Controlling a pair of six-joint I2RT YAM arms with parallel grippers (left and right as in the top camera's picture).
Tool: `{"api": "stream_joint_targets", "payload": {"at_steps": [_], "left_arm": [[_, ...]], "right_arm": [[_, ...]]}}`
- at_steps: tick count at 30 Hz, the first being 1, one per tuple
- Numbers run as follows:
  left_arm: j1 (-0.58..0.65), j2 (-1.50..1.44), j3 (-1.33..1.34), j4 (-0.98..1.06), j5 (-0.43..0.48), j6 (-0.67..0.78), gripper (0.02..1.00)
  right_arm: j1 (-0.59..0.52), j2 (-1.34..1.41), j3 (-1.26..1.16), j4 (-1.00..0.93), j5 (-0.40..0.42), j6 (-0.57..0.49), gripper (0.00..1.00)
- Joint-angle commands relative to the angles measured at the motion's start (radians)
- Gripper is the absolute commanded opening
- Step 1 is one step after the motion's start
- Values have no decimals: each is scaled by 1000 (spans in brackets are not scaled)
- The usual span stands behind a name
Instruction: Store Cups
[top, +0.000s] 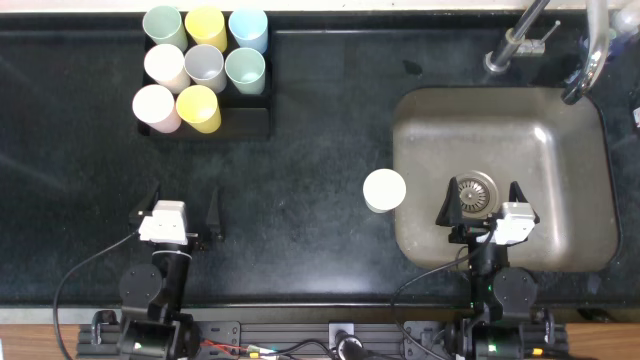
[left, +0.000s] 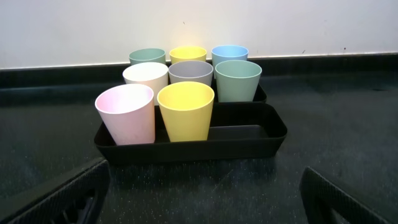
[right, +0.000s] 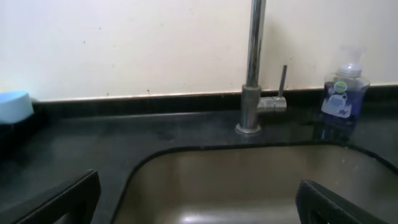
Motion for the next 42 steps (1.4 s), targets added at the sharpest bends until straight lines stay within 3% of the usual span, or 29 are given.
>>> {"api": "stream_joint_targets", "payload": {"at_steps": [1, 7, 12, 14, 20, 25, 27, 31, 36, 37, 40, 42], "left_arm": [[-3, 4, -1, -4, 9, 23, 1000], [-3, 4, -1, -4, 9, 23, 1000], [-3, 4, -1, -4, 9, 23, 1000], [-3, 4, -1, -4, 9, 23, 1000], [-3, 4, -1, -4, 9, 23, 1000], [-3, 4, -1, -4, 9, 23, 1000], [-3, 4, -1, -4, 9, 23, 1000], [-3, 4, -1, -4, 9, 23, 1000], [-3, 4, -1, -4, 9, 23, 998], [-3, 4, -1, -4, 9, 23, 998], [-3, 4, -1, -4, 9, 23, 1000], [-3, 4, -1, -4, 9, 23, 1000]], "right_arm": [[-3, -7, 53, -29, -79, 175, 996], [2, 111, 385, -338, -153, 347, 998], [2, 338, 750, -510, -326, 351, 996], [2, 441, 907, -630, -348, 357, 998], [8, 771, 1312, -1154, -266, 443, 998], [67, 1033, 1547, -1471, -249, 499, 998], [111, 1134, 1609, -1567, -207, 497, 996], [219, 1308, 1678, -1596, -182, 324, 998], [281, 1466, 1687, -1566, -175, 196, 998], [286, 1492, 1687, -1566, -152, 203, 996], [290, 1559, 1687, -1584, -23, 353, 998], [290, 1588, 1682, -1550, 7, 380, 998]]}}
